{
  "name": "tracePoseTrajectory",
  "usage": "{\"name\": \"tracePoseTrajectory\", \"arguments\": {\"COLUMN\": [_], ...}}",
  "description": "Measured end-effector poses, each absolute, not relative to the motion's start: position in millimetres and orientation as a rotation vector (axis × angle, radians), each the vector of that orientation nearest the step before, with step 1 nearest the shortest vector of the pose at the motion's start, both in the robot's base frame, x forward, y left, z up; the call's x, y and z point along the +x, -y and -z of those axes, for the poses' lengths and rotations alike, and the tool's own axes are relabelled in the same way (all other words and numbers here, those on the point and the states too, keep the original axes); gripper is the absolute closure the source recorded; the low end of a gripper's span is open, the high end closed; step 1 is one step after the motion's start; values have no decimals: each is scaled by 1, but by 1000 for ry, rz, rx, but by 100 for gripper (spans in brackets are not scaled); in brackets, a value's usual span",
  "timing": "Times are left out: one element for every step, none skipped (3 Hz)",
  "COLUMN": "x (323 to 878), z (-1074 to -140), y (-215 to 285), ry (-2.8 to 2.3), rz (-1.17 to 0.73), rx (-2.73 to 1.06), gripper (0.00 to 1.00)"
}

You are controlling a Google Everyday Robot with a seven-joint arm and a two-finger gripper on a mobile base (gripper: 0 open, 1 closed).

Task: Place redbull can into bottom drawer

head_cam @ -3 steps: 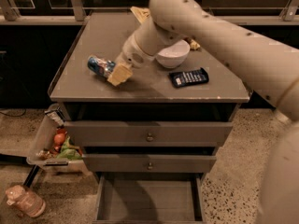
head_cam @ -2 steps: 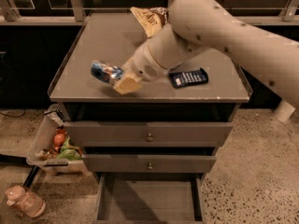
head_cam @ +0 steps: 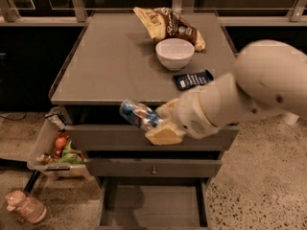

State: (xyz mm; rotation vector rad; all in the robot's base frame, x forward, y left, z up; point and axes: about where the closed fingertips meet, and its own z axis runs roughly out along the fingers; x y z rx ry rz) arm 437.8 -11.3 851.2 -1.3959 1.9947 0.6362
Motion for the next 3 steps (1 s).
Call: {"name": "tracePoseTrajectory", "arguments": {"x": [420, 420, 420], "z": [-832, -833, -815], "y": [40, 40, 50], "ry": [-2069, -2068, -2093], "rz": [-630, -629, -584], "rx": [-1334, -1333, -1254], "gripper": [100, 100, 100]}}
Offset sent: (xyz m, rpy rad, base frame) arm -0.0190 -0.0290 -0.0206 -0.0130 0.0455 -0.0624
